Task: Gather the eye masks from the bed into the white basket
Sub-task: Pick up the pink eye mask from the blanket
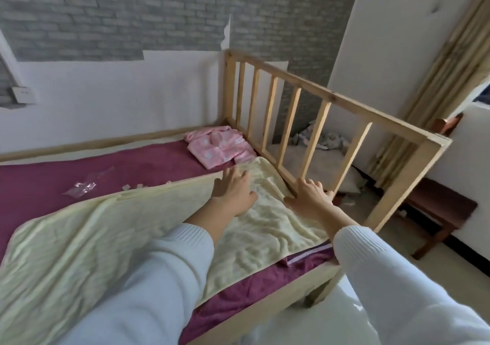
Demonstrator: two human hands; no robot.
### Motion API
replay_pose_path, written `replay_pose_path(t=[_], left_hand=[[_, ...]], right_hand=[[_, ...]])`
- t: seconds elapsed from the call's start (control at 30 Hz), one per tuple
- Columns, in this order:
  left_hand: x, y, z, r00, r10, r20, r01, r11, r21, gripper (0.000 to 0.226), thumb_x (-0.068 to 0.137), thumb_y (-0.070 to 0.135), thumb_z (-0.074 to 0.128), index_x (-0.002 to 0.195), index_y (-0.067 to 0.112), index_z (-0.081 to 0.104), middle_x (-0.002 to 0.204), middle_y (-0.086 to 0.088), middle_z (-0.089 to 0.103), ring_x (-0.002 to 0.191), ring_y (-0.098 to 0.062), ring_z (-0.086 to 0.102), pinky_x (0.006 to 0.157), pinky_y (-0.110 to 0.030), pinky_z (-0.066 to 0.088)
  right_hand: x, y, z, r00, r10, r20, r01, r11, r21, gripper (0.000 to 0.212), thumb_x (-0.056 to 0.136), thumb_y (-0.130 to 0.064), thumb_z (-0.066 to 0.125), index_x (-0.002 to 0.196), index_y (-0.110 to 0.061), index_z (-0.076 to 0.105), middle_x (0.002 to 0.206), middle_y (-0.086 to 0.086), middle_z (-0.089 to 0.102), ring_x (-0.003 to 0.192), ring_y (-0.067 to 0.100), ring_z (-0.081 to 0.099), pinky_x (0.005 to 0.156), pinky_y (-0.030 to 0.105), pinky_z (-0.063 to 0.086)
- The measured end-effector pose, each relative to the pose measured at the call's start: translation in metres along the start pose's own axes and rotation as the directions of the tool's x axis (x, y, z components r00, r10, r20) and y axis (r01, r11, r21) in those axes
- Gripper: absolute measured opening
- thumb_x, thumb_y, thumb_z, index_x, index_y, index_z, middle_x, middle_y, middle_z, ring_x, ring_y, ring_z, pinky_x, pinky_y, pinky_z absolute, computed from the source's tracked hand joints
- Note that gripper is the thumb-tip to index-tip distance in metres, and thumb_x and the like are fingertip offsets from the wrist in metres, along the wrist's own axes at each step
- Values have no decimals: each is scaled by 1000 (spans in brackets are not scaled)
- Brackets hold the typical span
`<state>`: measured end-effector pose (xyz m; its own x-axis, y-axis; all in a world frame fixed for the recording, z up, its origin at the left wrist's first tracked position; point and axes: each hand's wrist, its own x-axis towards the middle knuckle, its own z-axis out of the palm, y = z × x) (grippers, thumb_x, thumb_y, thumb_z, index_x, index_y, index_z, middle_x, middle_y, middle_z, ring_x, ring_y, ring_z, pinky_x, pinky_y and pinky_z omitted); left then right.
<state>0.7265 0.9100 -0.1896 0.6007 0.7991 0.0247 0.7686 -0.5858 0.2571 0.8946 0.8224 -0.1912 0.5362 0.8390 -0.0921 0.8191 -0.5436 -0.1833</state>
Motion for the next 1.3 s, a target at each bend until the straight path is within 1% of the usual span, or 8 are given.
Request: replay_pose_path(t=[0.17,0.3,0.53,0.7,0.93,1.07,1.17,1.3], left_hand=[[90,-27,51,996,-54,72,55,998,-7,43,87,36,47,125,16,46,133,-11,44,122,-31,37,87,-44,40],[159,-69,110,974,-123,188,126,992,-7,46,89,38,47,128,15,44,135,-12,44,124,-32,37,90,-44,40],[254,-153,230,870,-295,394,358,929,-94,44,89,35,46,129,16,44,134,-10,46,124,-30,39,92,-43,42],[291,-193,311,814,-312,490,429,891,-146,54,89,36,46,138,17,35,138,-7,43,125,-28,38,93,-42,44],[341,-233,394,858,-339,386,394,916,-72,83,87,29,54,151,14,4,162,-14,6,145,-32,17,106,-40,39],[351,-244,431,885,-307,350,355,931,-80,84,90,26,53,152,22,-2,163,-10,-3,148,-32,12,113,-41,29],[356,-246,434,900,-331,283,381,913,-144,65,94,27,50,151,32,19,163,-5,13,145,-32,21,111,-45,32],[367,-250,411,913,-342,222,402,844,-355,41,97,27,46,138,30,49,153,-3,39,138,-27,35,104,-44,42]], right_hand=[[97,-11,50,993,-34,111,30,999,31,61,84,-46,55,134,-15,39,139,7,47,132,30,35,106,56,28],[171,-15,108,972,-8,235,3,1000,23,61,84,-44,55,136,-16,38,140,7,47,132,29,36,106,55,28],[300,-29,224,878,10,478,-19,1000,15,59,86,-41,51,136,-13,36,140,8,46,130,28,37,103,52,30],[366,-43,304,825,-8,566,-10,1000,29,61,86,-41,51,139,-16,34,144,6,44,132,27,37,103,49,32],[434,-52,379,869,-160,468,133,987,91,65,85,-25,55,143,-25,24,152,2,31,135,23,34,103,43,34],[456,-51,407,889,-270,370,271,961,52,80,88,-18,58,148,-33,7,161,-3,9,147,21,13,110,40,30],[468,-50,417,907,-269,324,256,963,81,69,91,-25,55,147,-35,16,159,-5,15,147,19,12,112,40,26],[480,-53,406,933,-275,234,246,958,146,47,92,-21,52,137,-33,42,147,-4,42,139,19,32,106,42,28]])
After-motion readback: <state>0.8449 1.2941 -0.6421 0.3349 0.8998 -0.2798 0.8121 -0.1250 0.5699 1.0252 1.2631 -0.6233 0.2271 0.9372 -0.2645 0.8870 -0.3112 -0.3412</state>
